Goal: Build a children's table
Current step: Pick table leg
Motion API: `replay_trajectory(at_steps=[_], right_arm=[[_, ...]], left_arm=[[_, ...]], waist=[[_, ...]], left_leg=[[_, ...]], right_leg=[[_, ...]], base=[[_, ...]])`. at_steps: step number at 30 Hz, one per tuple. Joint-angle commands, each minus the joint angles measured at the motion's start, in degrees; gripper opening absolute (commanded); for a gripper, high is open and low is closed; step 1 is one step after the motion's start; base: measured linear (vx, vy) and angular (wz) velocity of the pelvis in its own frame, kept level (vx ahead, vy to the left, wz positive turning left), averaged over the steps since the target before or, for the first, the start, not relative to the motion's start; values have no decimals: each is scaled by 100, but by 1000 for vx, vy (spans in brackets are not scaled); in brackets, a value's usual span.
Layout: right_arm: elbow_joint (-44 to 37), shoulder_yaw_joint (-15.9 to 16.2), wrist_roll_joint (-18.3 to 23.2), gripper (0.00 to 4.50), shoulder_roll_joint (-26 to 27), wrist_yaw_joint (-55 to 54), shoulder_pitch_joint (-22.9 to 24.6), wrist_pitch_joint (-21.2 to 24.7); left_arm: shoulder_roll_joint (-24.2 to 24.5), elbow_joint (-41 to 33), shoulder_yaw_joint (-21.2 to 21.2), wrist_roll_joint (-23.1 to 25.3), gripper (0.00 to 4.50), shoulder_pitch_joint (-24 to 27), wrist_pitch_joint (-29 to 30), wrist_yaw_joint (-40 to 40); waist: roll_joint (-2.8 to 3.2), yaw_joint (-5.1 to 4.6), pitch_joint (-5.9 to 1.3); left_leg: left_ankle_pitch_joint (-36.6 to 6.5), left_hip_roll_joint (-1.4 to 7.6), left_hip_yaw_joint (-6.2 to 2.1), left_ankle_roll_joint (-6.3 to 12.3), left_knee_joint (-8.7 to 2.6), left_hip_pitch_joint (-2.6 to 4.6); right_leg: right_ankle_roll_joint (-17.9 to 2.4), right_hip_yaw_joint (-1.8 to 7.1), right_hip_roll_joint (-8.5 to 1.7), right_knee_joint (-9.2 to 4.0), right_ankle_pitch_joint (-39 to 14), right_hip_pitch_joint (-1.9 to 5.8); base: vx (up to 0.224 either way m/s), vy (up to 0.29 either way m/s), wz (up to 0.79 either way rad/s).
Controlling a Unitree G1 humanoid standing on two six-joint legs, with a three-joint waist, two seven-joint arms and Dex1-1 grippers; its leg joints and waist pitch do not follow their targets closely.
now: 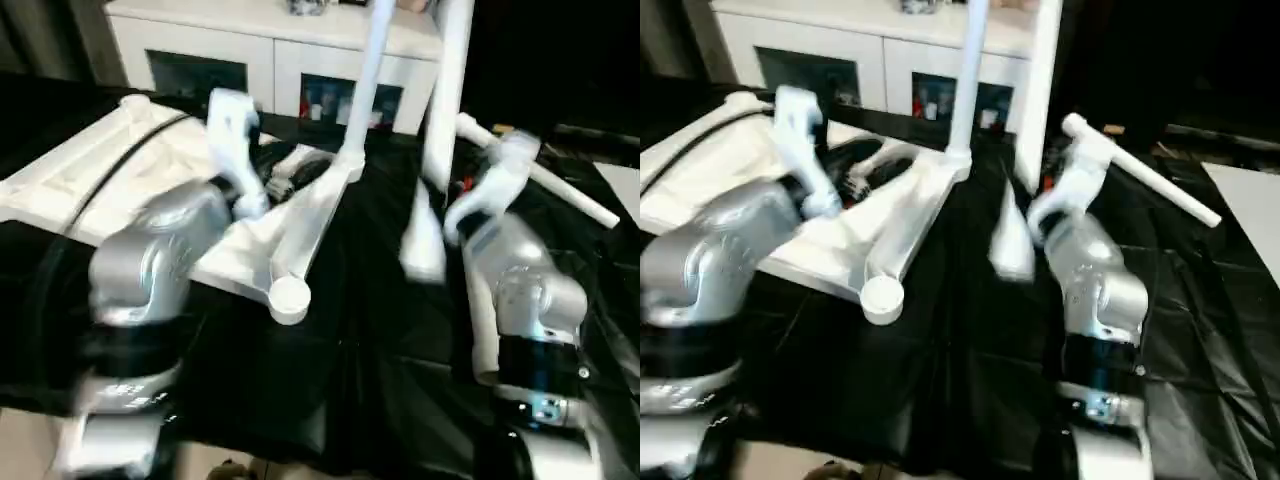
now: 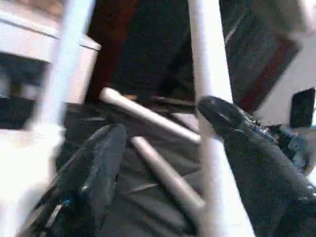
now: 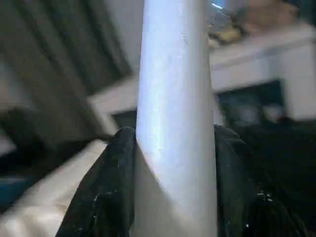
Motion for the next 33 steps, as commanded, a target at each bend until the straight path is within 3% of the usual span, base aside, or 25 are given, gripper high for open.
replay_trajectory(at_steps=[1,2,3,4,7,9,12,14,15,17,21,33], right_arm=[[-287,309,232,175,-33,418,179,-81],[-291,317,234,175,-33,426,182,-77],[-437,604,303,175,-73,706,321,26],[-496,715,359,175,-83,832,374,108],[-563,890,404,175,-137,985,435,254],[-637,1173,367,175,-245,1197,553,262],[-654,1368,331,175,-339,1338,622,235],[-645,1412,342,175,-368,1361,632,220],[-660,1420,359,175,-381,1373,639,232],[-682,1428,407,175,-397,1400,642,270],[-688,1501,538,175,-490,1469,646,329],[-627,1724,336,175,-613,1423,680,127]], left_arm=[[-146,5,116,-329,382,-279,197,95],[-149,7,117,-332,390,-283,199,98],[-299,67,224,-447,408,-427,344,225],[-357,111,277,-462,417,-506,446,310],[-405,201,333,-472,431,-607,491,425],[-468,305,418,-619,448,-693,513,541],[-496,280,441,-743,450,-708,554,542],[-483,233,404,-722,450,-694,592,541],[-481,210,391,-704,450,-684,622,564],[-472,194,390,-679,450,-668,665,610],[-432,265,444,-781,450,-666,671,711],[-404,278,427,-822,341,-653,735,833]], waist=[[33,30,-428],[38,38,-428],[36,30,-422],[10,30,-420],[7,38,-399],[-10,64,-388],[1,88,-405],[-3,88,-406],[-59,84,-413],[-24,101,-407],[-47,100,-415],[-38,101,-423]], left_leg=[[-1154,153,-39,6,-363,69],[-1156,153,-39,7,-364,72],[-1188,155,-48,5,-370,61],[-1208,157,-41,6,-367,65],[-1273,155,-54,3,-371,68],[-1275,149,-52,-6,-373,61],[-1242,170,-70,-56,-384,65],[-1207,170,-68,-62,-382,56],[-1175,173,-57,-36,-375,59],[-1146,177,-62,-31,-379,62],[-1087,175,-64,-29,-377,51],[-975,178,-58,-15,-368,48]], right_leg=[[-881,211,-379,-425,-1024,283],[-873,210,-382,-427,-1039,286],[-848,206,-383,-436,-1113,293],[-838,205,-383,-444,-1154,292],[-686,210,-394,-489,-1559,269],[-601,214,-395,-510,-1699,276],[-573,211,-406,-498,-1635,269],[-625,212,-399,-485,-1486,269],[-645,212,-395,-478,-1402,269],[-670,213,-406,-467,-1375,264],[-674,209,-404,-453,-1226,287],[-701,204,-408,-448,-1104,288]], base=[[0,0,0],[0,0,0],[0,0,0],[0,0,0],[0,0,0],[0,0,0],[0,0,0],[0,0,0],[0,0,0],[0,0,0],[0,0,0],[0,0,0]])
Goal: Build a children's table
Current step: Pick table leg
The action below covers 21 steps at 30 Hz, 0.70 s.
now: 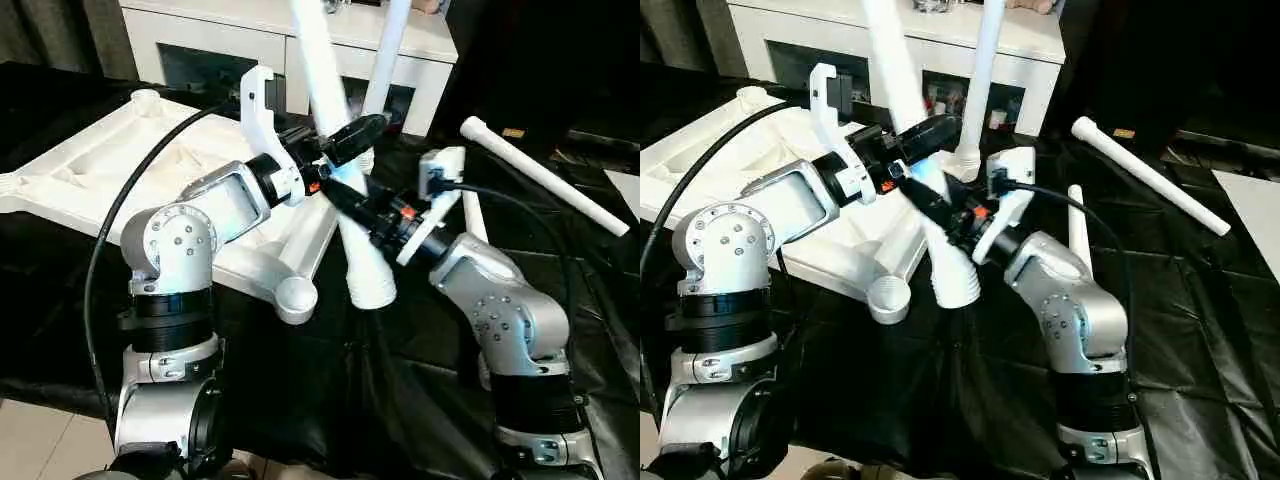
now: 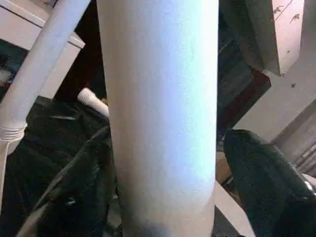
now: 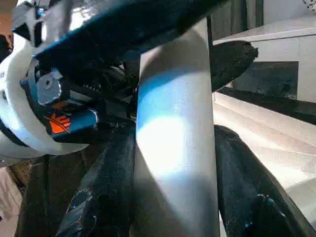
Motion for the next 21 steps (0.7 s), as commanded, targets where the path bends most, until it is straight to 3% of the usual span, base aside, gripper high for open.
replay_trajectory(at_steps=[1,9,17,18,21], right_arm=[[-118,0,-27,175,-83,-9,35,-117],[-87,49,-43,175,-115,-74,30,-177],[-45,95,-69,175,-153,-94,3,-235],[-36,102,-78,175,-155,-109,-3,-248],[-14,102,-44,245,-165,-112,-14,-207]], left_arm=[[0,-16,-74,-66,341,-45,55,71],[30,52,-76,12,270,-67,31,216],[115,78,-68,-122,224,-80,93,81],[141,73,-81,-145,198,-77,99,35],[189,101,-49,-210,190,-95,88,-26]], waist=[[18,24,-425],[31,22,-433],[36,21,-430],[33,19,-430],[32,19,-430]], left_leg=[[-942,173,-53,-17,-371,83],[-857,174,-51,-4,-356,73],[-911,175,-54,-37,-358,79],[-917,174,-52,-39,-358,77],[-902,172,-52,-37,-358,76]], right_leg=[[-725,220,-404,-398,-1040,292],[-817,218,-407,-372,-768,302],[-811,215,-411,-375,-850,302],[-814,215,-408,-375,-843,302],[-799,215,-408,-374,-850,304]], base=[[0,0,0],[0,0,0],[0,0,0],[0,0,0],[0,0,0]])
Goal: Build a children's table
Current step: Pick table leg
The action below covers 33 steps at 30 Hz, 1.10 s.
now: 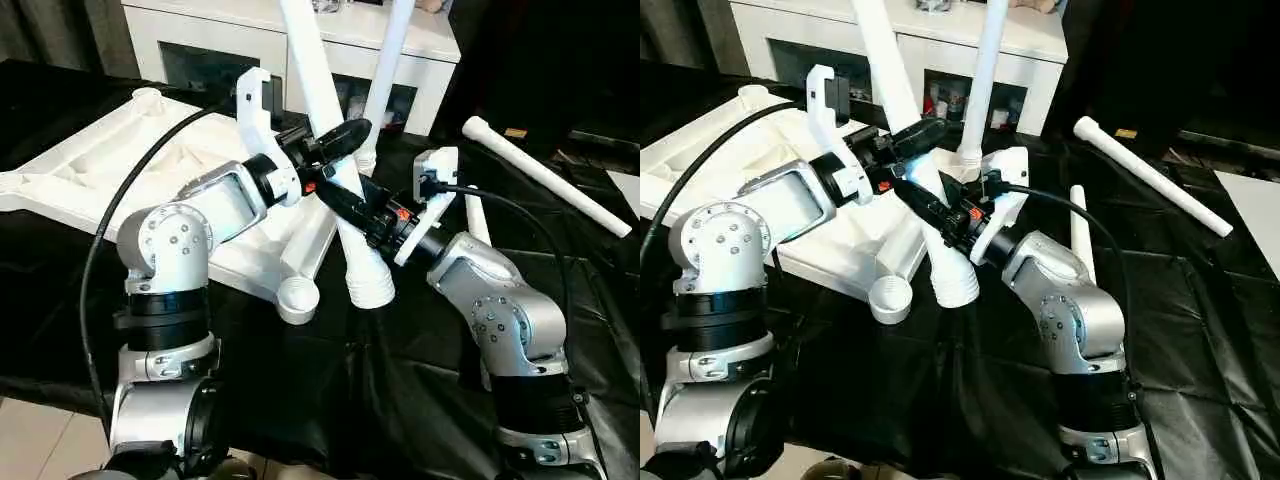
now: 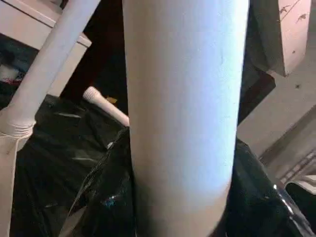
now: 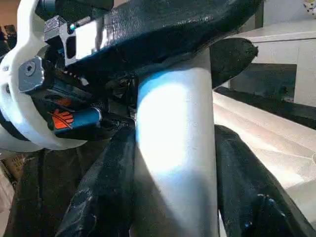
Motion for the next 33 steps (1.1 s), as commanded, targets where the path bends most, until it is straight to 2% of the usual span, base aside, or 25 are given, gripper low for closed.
replay_trajectory(at_steps=[1,3,5,8,10,13,14,15,18,21,23,24,25,27,33], right_arm=[[-18,-60,-10,251,-79,-23,-17,-17],[-18,-60,16,279,-92,-8,-17,-7],[-26,-76,81,287,-116,27,-23,34],[-71,-149,321,322,-199,172,-46,235],[-109,-149,529,335,-337,398,-46,453],[-172,-40,777,366,-671,917,-17,793],[-172,-40,777,366,-671,917,-17,793],[-211,38,915,380,-852,1177,1,999],[-314,347,981,404,-1258,1679,83,1258],[-356,489,1027,407,-1412,1884,127,1346],[-369,547,1082,379,-1488,1973,129,1435],[-383,590,1115,372,-1553,2054,126,1499],[-394,619,1138,373,-1601,2110,122,1548],[-410,652,1178,373,-1668,2173,117,1602],[-437,670,1225,373,-1722,2247,135,1649]], left_arm=[[67,66,-34,-97,188,-103,61,-91],[125,82,-55,-128,184,-106,44,-190],[220,90,-107,-177,184,-106,35,-359],[483,43,-309,-244,183,-55,42,-884],[700,-75,-523,-319,182,48,-106,-1527],[1042,-408,-856,-504,182,228,-305,-2595],[1042,-408,-856,-504,182,228,-305,-2595],[1154,-520,-913,-701,182,253,-222,-2981],[1200,-457,-881,-952,182,132,-110,-3316],[1309,-372,-1014,-907,182,97,-163,-3564],[1409,-328,-1131,-854,182,106,-243,-3784],[1467,-287,-1194,-810,182,114,-312,-3898],[1497,-254,-1221,-783,182,115,-352,-3956],[1537,-218,-1244,-771,182,110,-379,-4031],[1627,-146,-1243,-733,182,92,-454,-4133]], waist=[[32,20,-429],[37,20,-435],[34,18,-435],[28,17,-433],[38,28,-435],[45,31,-431],[43,35,-435],[46,27,-432],[51,59,-422],[32,74,-411],[37,87,-409],[19,92,-406],[28,105,-408],[23,125,-409],[25,161,-421]], left_leg=[[-907,163,-44,-45,-372,98],[-880,163,-47,-52,-373,98],[-863,166,-47,-52,-374,104],[-856,160,-40,-31,-375,107],[-846,162,-41,-6,-377,114],[-821,178,-44,-22,-383,105],[-807,178,-45,-20,-383,107],[-782,175,-32,-22,-377,111],[-858,181,-27,-44,-374,112],[-1019,179,-26,-95,-376,116],[-1084,187,-32,-120,-382,131],[-1096,186,-33,-126,-385,129],[-1103,191,-35,-131,-385,131],[-1089,193,-36,-154,-386,128],[-1043,192,-32,-172,-368,127]], right_leg=[[-786,224,-405,-374,-869,302],[-777,223,-401,-365,-839,305],[-782,222,-401,-359,-801,303],[-806,224,-399,-360,-803,301],[-820,222,-400,-350,-805,305],[-866,223,-413,-345,-745,312],[-873,222,-413,-338,-729,327],[-906,225,-402,-328,-665,310],[-961,228,-416,-328,-774,313],[-904,232,-434,-376,-1155,305],[-830,233,-437,-395,-1378,289],[-802,234,-431,-400,-1438,286],[-777,235,-437,-402,-1486,286],[-751,234,-436,-403,-1504,283],[-850,231,-440,-371,-1311,273]], base=[[0,0,0],[0,0,0],[0,0,0],[0,0,0],[0,0,0],[0,0,0],[0,0,0],[0,0,0],[0,0,0],[0,0,0],[0,0,0],[0,0,0],[0,0,0],[0,0,0],[0,0,0]])
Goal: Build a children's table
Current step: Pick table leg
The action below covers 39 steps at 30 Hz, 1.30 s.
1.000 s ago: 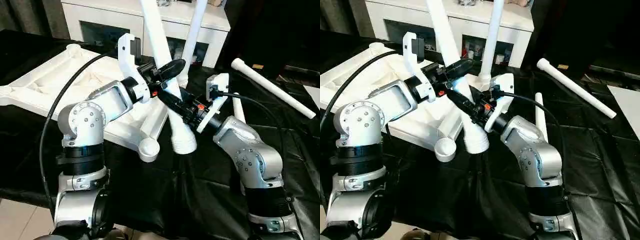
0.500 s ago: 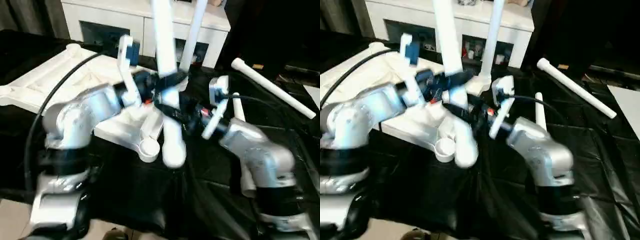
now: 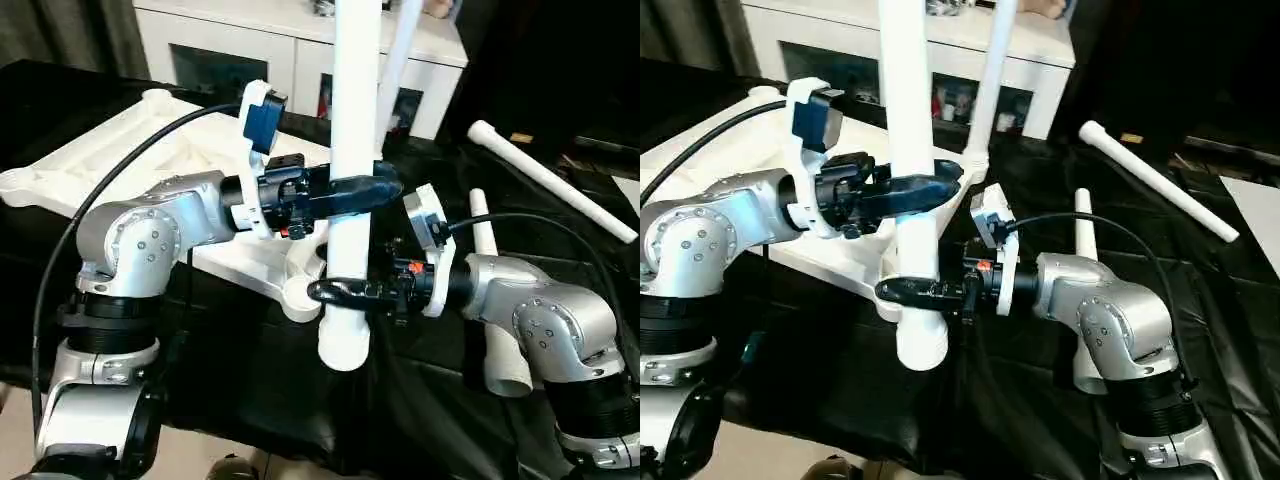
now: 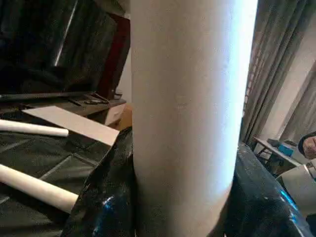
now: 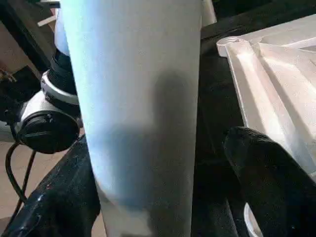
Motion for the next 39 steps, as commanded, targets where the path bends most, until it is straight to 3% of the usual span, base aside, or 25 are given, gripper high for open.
replay_trajectory(at_steps=[1,16,20,22,24,27,29,33,39], right_arm=[[-42,-27,15,373,-98,19,47,39],[-83,-6,67,373,-54,-123,122,104],[-35,90,-104,373,-73,-207,153,-3],[127,269,-563,373,-62,-468,159,-312],[244,308,-761,373,-10,-662,154,-434],[757,230,-1374,373,416,-1564,231,-1169],[808,146,-1359,373,571,-1715,307,-1248],[853,103,-1432,373,807,-1942,462,-1531],[1012,144,-1562,373,1022,-2122,550,-1709]], left_arm=[[25,5,-53,27,182,-163,-97,-78],[67,139,-162,104,182,-159,-314,-154],[16,187,-207,272,182,-135,-561,-69],[-29,295,-290,525,182,-145,-796,102],[-73,365,-302,638,182,-157,-898,236],[-203,663,-414,1153,182,-163,-1423,677],[-203,650,-489,1239,182,-104,-1467,694],[-223,629,-603,1379,182,9,-1556,722],[-350,712,-575,1471,182,18,-1736,871]], waist=[[29,3,-416],[35,1,-416],[39,0,-420],[30,-5,-414],[35,-4,-416],[27,-23,-414],[35,-35,-423],[59,-41,-430],[61,-46,-423]], left_leg=[[-1074,185,-36,-182,-391,113],[-1182,188,-48,-250,-395,111],[-1158,191,-48,-254,-395,109],[-1160,190,-49,-271,-398,104],[-1171,192,-50,-325,-400,111],[-1259,177,-50,-378,-400,107],[-1292,183,-56,-378,-401,111],[-1216,194,-54,-316,-408,110],[-1299,192,-50,-286,-409,114]], right_leg=[[-828,230,-437,-403,-1389,272],[-778,228,-439,-405,-1545,265],[-795,229,-437,-400,-1446,269],[-757,231,-438,-409,-1481,264],[-716,232,-447,-411,-1544,257],[-686,229,-457,-437,-1707,250],[-657,233,-464,-432,-1712,241],[-783,231,-440,-385,-1258,254],[-815,234,-444,-396,-1313,256]], base=[[0,0,0],[0,0,0],[0,0,0],[0,0,0],[0,0,0],[0,0,0],[0,0,0],[0,0,0],[0,0,0]])
